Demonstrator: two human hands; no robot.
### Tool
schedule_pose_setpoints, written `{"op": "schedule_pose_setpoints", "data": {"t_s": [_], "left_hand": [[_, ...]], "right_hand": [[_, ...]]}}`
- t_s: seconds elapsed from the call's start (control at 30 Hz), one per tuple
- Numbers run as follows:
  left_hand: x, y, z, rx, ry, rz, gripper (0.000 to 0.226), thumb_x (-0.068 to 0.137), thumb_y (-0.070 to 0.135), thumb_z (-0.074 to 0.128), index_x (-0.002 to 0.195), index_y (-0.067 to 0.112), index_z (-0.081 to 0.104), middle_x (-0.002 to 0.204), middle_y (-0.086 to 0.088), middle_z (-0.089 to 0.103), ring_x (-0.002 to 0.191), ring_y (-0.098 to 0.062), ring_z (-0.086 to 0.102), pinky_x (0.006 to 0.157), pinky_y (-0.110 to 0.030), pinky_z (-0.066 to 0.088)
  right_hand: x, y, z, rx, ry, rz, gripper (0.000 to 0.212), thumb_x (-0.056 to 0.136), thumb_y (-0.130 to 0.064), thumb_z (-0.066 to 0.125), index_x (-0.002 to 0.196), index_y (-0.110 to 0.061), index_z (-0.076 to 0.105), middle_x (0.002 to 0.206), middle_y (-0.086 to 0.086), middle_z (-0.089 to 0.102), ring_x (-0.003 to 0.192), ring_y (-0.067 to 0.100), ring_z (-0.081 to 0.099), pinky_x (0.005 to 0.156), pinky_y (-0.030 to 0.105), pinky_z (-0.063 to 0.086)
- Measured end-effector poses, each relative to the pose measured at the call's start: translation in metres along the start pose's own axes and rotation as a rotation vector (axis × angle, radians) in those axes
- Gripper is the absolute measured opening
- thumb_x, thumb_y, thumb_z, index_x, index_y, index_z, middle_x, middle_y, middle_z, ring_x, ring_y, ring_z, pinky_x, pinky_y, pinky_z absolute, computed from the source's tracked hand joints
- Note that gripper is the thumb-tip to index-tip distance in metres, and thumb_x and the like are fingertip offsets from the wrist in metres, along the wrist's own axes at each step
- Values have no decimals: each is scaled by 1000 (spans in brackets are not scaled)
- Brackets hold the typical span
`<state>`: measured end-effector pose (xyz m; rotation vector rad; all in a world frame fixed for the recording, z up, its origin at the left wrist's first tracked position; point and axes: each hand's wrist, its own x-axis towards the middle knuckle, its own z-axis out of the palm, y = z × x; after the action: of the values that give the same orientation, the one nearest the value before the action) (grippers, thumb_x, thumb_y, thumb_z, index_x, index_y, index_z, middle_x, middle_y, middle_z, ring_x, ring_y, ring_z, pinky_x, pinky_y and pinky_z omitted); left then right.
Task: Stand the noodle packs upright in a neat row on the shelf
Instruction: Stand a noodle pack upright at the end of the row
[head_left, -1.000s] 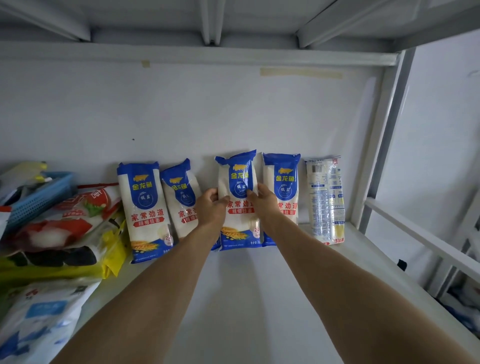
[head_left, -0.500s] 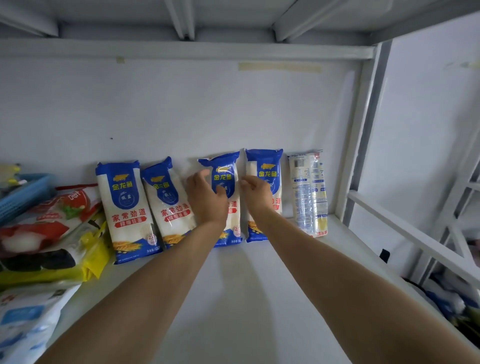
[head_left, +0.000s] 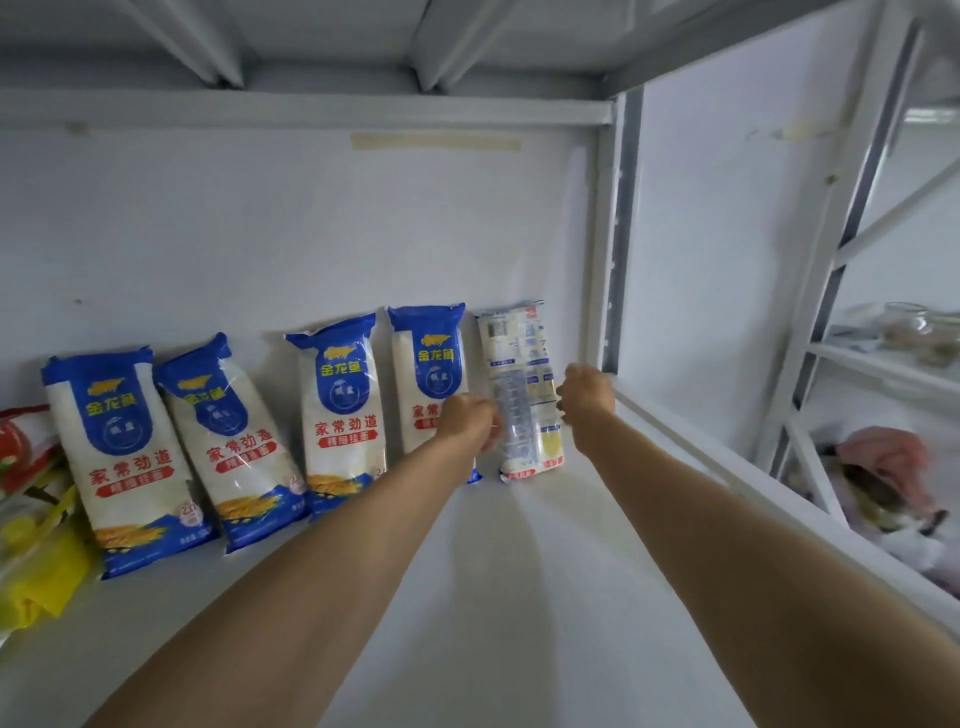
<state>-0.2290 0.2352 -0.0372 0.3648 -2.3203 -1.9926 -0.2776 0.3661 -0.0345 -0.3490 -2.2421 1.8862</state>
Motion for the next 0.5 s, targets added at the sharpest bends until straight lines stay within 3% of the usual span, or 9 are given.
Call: {"op": "schedule_pose_setpoints", "data": {"t_s": [0.07,0.17,0.3,0.5], "left_hand": [[9,1,9,-62,-12,-56,18,93,7,48,82,7,62,82,-13,69,70,-21,62,54,-25,46],[14,2,19,-161,-39,-120,23,99,17,44,84,12,60,75,-9,70,64,-17,63,54,-26,46],[18,3,23,-214,-91,-176,28,102,26,39,94,11,61,78,-10,68,67,-17,62,58,-27,45],[19,4,19,-291,-119,-208,28,102,30,40,106,9,58,87,-14,67,76,-21,65,71,-32,55]], "right_hand": [[3,-1,-11,27,-89,105,31,98,-26,32,77,-10,47,87,13,57,74,24,51,71,39,49],[1,-5,-16,81,-214,205,39,100,-40,30,87,-9,49,75,8,56,62,18,49,58,30,43],[4,-6,-14,9,-335,198,48,100,-47,25,99,-7,51,75,7,53,62,17,48,59,29,45],[6,-2,-10,-27,-376,202,47,100,-46,24,86,-11,52,74,6,54,64,17,49,62,29,43]]}}
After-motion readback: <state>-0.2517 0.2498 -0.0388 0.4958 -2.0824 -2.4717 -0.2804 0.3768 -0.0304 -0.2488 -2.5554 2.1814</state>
